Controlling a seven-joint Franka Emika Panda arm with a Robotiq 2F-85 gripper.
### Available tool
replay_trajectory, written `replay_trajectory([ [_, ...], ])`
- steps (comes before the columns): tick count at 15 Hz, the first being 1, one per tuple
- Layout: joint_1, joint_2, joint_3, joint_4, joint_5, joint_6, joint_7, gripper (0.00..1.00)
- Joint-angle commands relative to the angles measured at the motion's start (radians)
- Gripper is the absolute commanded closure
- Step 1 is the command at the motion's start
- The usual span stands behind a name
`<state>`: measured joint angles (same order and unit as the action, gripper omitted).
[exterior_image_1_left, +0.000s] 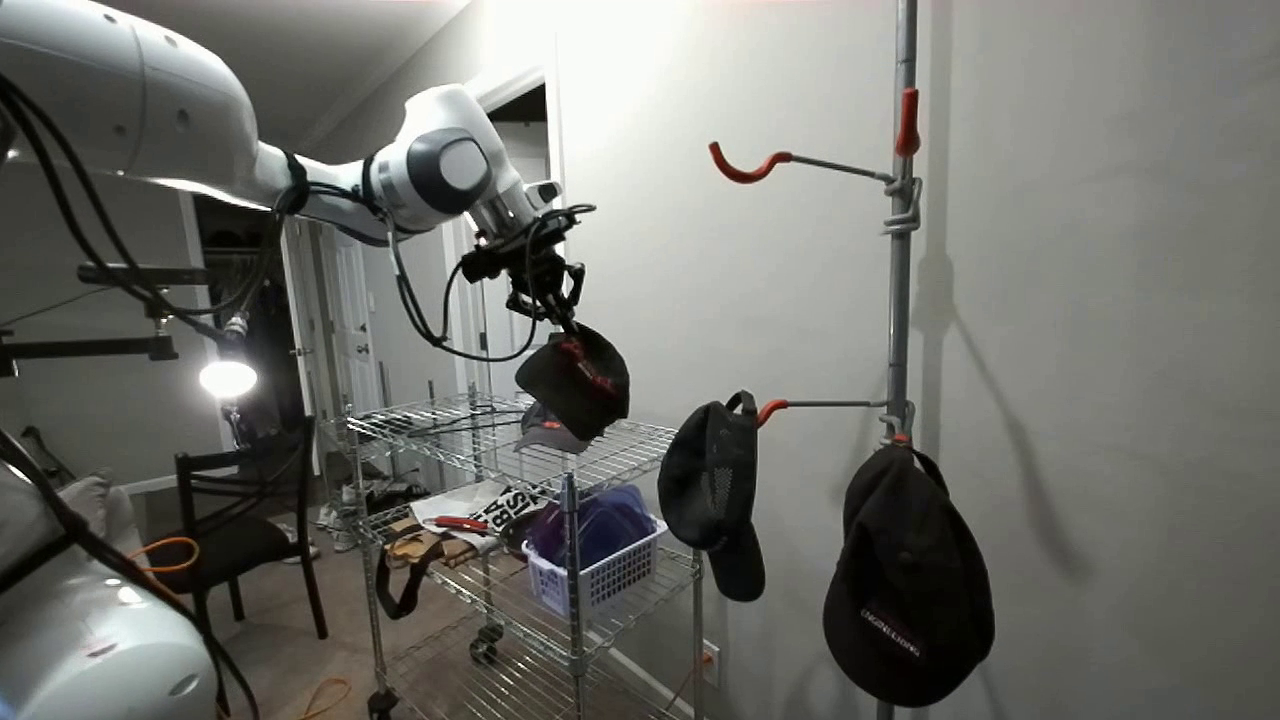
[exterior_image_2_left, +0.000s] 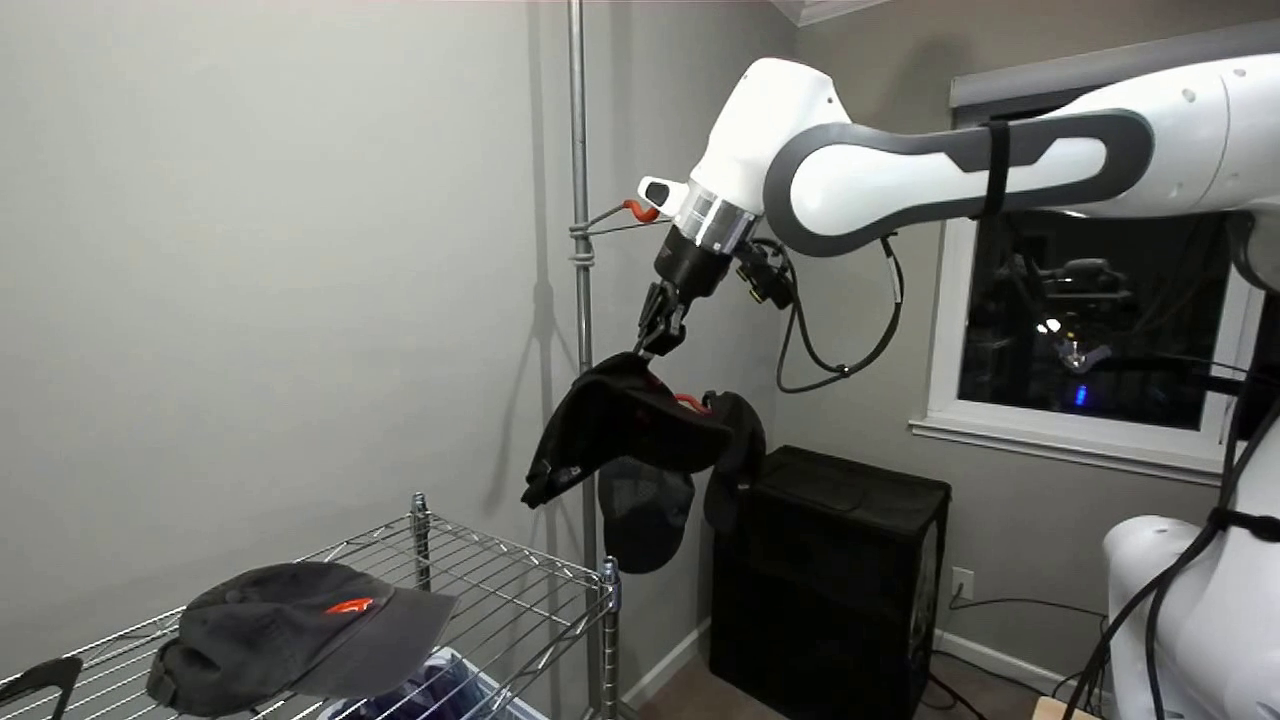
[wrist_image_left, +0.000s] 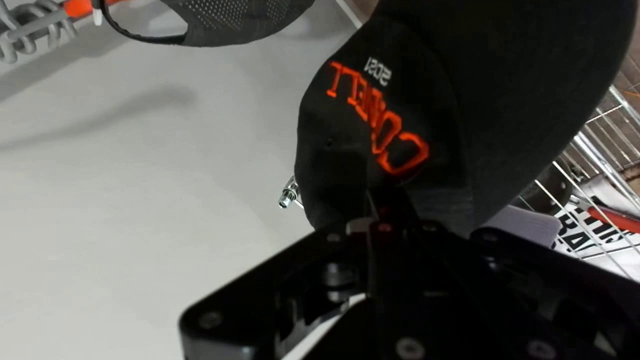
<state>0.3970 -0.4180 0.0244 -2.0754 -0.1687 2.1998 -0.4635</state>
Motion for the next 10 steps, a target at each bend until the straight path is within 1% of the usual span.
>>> replay_trajectory([
  [1, -0.044, -0.059, 0.037, -0.094, 0.013, 0.143, -0.024, 0.98],
  [5, -0.043, -0.060, 0.053, -0.110, 0.018, 0.173, -0.032, 0.98],
  [6, -0.053, -0.037, 0.060, -0.076, 0.017, 0.135, -0.012, 0.97],
  [10, -0.052, -0.037, 0.067, -0.080, 0.016, 0.136, -0.011, 0.97],
])
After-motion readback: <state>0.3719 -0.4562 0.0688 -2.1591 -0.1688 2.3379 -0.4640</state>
